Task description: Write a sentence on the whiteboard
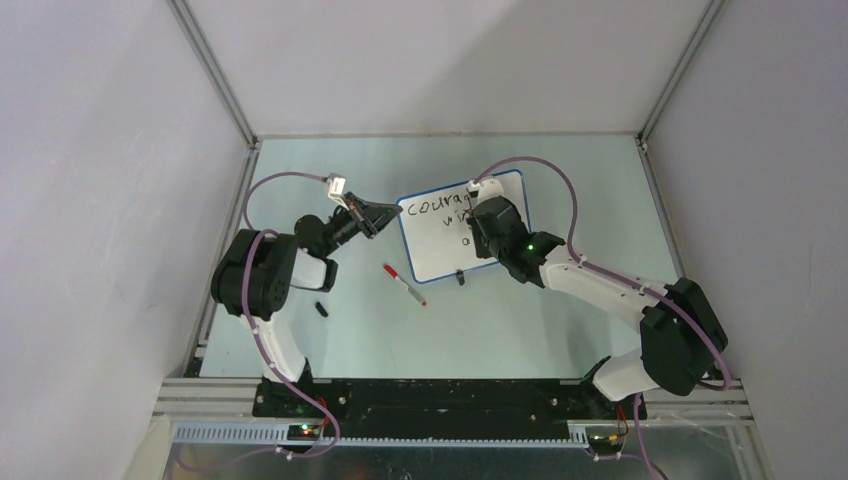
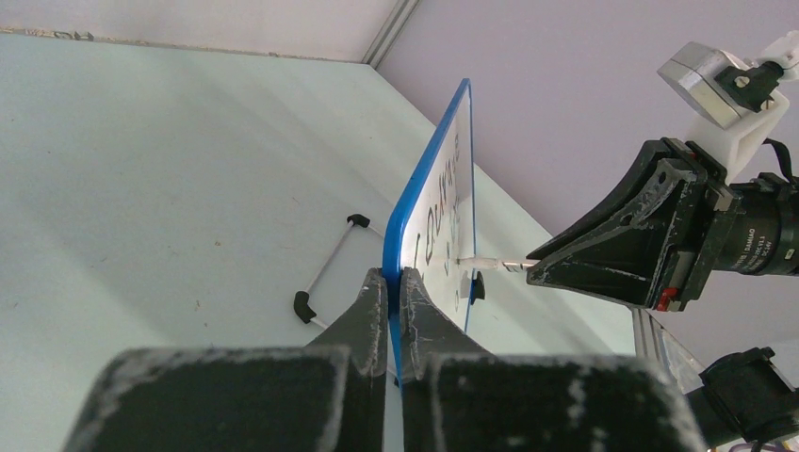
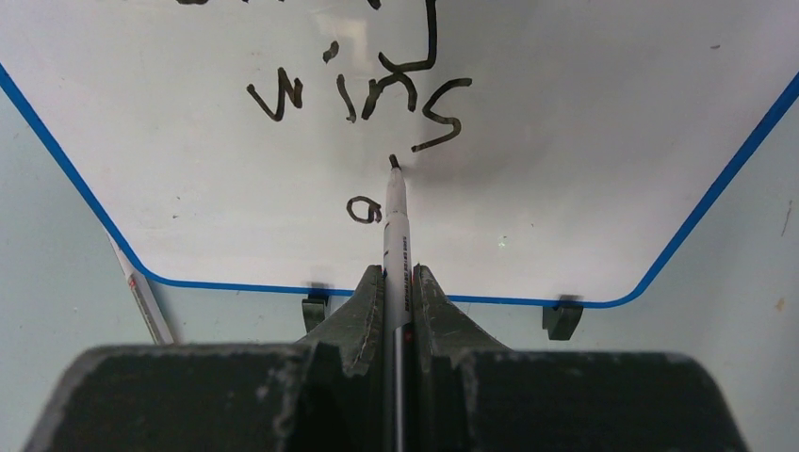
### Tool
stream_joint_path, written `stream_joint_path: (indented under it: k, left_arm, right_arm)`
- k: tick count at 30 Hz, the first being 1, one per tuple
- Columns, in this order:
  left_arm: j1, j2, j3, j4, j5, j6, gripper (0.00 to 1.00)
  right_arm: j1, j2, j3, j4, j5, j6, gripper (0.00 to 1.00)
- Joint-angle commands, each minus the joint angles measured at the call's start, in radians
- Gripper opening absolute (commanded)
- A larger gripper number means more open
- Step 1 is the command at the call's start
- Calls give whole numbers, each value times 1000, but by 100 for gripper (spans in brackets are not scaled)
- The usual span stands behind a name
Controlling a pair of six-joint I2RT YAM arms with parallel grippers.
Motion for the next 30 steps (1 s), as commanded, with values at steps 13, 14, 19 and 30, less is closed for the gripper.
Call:
stream_joint_path:
  k: [13, 14, 19, 30]
  left_arm:
    - [-3, -18, -9, 30, 27, 52, 0]
    - [-3, -18, -9, 30, 27, 52, 0]
    - [-3, -18, -8, 30, 26, 51, 0]
    - [-3, -15, -6, 30, 27, 50, 0]
  right_arm:
    - [20, -15, -23, -26, 20, 28, 0]
    - [21, -19, -28, -26, 19, 29, 0]
    - [28, -24, -37, -30, 18, 30, 0]
    - [41, -33, -40, -44, 27, 25, 0]
